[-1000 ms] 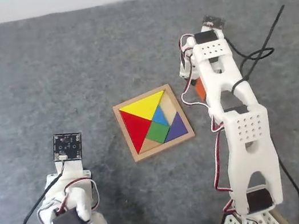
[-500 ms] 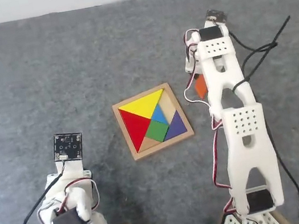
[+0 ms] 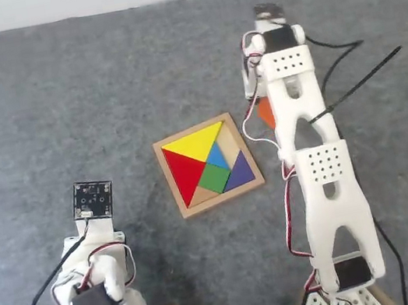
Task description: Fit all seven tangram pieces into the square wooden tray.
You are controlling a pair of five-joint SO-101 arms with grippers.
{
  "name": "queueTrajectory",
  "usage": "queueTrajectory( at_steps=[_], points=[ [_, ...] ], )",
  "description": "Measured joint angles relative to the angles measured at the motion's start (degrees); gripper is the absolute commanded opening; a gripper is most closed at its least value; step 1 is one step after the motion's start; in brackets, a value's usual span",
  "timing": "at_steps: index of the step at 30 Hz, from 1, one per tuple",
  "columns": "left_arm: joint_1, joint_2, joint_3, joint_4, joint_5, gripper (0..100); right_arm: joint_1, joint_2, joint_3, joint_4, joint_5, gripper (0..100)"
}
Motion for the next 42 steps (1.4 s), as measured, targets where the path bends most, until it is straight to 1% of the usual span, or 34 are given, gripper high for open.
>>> queueTrajectory(
  at_steps=[4, 6, 11, 17, 24, 29, 33, 35, 42],
  points=[
    [0.0, 0.0, 0.0, 0.0, 0.0, 9, -3.8, 0.0, -0.9, 0.1, 10.2, 2.6],
    [0.0, 0.0, 0.0, 0.0, 0.0, 9, -5.5, 0.0, -0.9, 0.1, 14.2, 2.6],
    [0.0, 0.0, 0.0, 0.0, 0.0, 9, -10.3, 0.0, 0.4, 0.1, 18.2, 2.6],
    [0.0, 0.0, 0.0, 0.0, 0.0, 9, -13.5, -0.9, 8.2, 0.1, 22.0, 2.6],
    [0.0, 0.0, 0.0, 0.0, 0.0, 9, -14.7, -7.5, 20.0, 0.1, 23.5, 2.8],
    [0.0, 0.0, 0.0, 0.0, 0.0, 9, -14.9, -7.6, 20.4, 0.1, 22.6, 4.1],
    [0.0, 0.0, 0.0, 0.0, 0.0, 9, -14.9, -7.6, 20.4, 0.1, 21.6, 13.1],
    [0.0, 0.0, 0.0, 0.0, 0.0, 9, -15.0, -7.6, 20.4, 0.1, 21.5, 15.8],
    [0.0, 0.0, 0.0, 0.0, 0.0, 9, -14.9, -8.5, 20.4, 0.2, 21.5, 16.2]
  ],
)
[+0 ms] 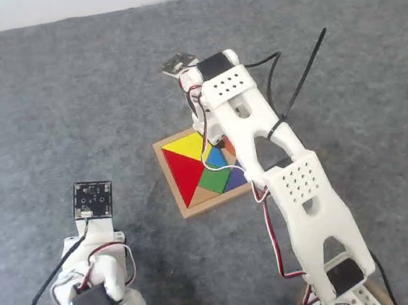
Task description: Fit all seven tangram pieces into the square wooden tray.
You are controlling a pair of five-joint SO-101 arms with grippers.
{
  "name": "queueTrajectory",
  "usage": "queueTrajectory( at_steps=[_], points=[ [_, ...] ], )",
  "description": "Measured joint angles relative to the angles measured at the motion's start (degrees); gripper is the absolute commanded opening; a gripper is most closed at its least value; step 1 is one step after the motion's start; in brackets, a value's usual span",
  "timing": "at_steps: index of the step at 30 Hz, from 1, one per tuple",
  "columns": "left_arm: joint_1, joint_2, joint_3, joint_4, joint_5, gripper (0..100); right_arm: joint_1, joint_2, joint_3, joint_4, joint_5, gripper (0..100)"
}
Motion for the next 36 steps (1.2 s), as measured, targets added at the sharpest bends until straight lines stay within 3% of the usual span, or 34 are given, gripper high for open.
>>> queueTrajectory(
  at_steps=[8, 18, 23, 29, 36],
  points=[
    [0.0, 0.0, 0.0, 0.0, 0.0, 9, 1.3, -6.2, 4.0, 0.0, 0.0, 16.2],
    [0.0, 0.0, 0.0, 0.0, 0.0, 9, 0.7, -25.8, 25.1, -0.5, 0.0, 16.2],
    [0.0, 0.0, 0.0, 0.0, 0.0, 9, -3.2, -35.5, 43.3, -9.1, 3.6, 16.0],
    [0.0, 0.0, 0.0, 0.0, 0.0, 9, -3.0, -48.0, 64.4, -23.4, 7.5, 15.9],
    [0.0, 0.0, 0.0, 0.0, 0.0, 9, 1.1, -57.2, 75.3, -36.7, 9.0, 16.4]
  ],
)
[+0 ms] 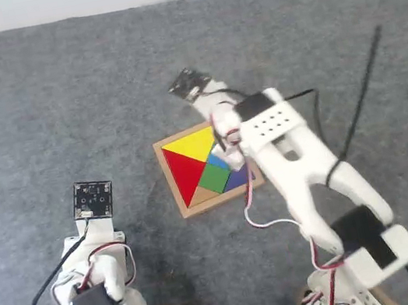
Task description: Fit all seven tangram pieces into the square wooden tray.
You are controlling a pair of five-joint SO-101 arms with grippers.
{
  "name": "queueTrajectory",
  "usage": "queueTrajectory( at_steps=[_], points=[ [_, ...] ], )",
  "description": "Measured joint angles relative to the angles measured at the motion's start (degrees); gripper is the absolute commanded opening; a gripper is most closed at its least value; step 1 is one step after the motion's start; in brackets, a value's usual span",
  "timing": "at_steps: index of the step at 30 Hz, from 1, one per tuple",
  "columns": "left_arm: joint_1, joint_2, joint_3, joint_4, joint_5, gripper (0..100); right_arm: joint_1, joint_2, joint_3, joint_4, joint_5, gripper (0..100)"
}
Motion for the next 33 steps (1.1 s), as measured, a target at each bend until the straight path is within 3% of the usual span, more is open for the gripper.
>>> queueTrajectory(
  at_steps=[7, 21, 33],
  points=[
    [0.0, 0.0, 0.0, 0.0, 0.0, 9, 0.1, -0.4, 14.1, -15.6, 10.0, 31.7],
    [0.0, 0.0, 0.0, 0.0, 0.0, 9, -1.1, -0.4, 20.9, -30.0, 13.9, 32.1],
    [0.0, 0.0, 0.0, 0.0, 0.0, 9, -1.1, 0.8, 23.5, -36.0, 17.8, 32.0]
  ],
)
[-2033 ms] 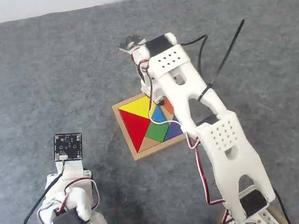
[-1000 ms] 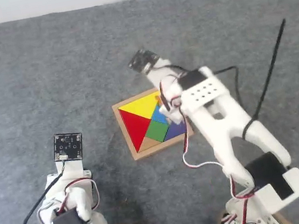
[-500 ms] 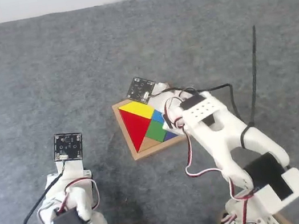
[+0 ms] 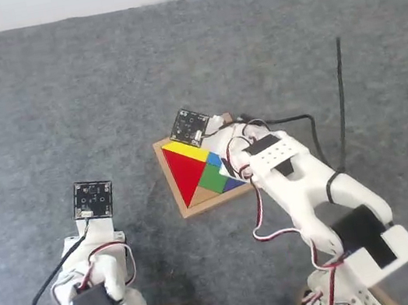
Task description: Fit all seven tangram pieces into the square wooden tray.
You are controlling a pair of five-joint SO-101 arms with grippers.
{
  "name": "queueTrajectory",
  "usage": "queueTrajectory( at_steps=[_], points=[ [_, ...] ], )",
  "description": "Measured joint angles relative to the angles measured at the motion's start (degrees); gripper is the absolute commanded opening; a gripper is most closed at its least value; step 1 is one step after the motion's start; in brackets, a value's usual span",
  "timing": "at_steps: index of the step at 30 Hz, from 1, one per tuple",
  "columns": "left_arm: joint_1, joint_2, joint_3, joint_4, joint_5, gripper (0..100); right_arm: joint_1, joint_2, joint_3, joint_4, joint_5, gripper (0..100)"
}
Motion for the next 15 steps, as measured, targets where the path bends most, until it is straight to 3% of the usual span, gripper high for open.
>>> queueTrajectory(
  at_steps=[9, 15],
  points=[
    [0.0, 0.0, 0.0, 0.0, 0.0, 9, 0.0, 0.2, -0.1, -0.1, 5.6, 12.5],
    [0.0, 0.0, 0.0, 0.0, 0.0, 9, 0.0, 0.2, -0.2, -1.5, 6.4, 11.5]
  ],
)
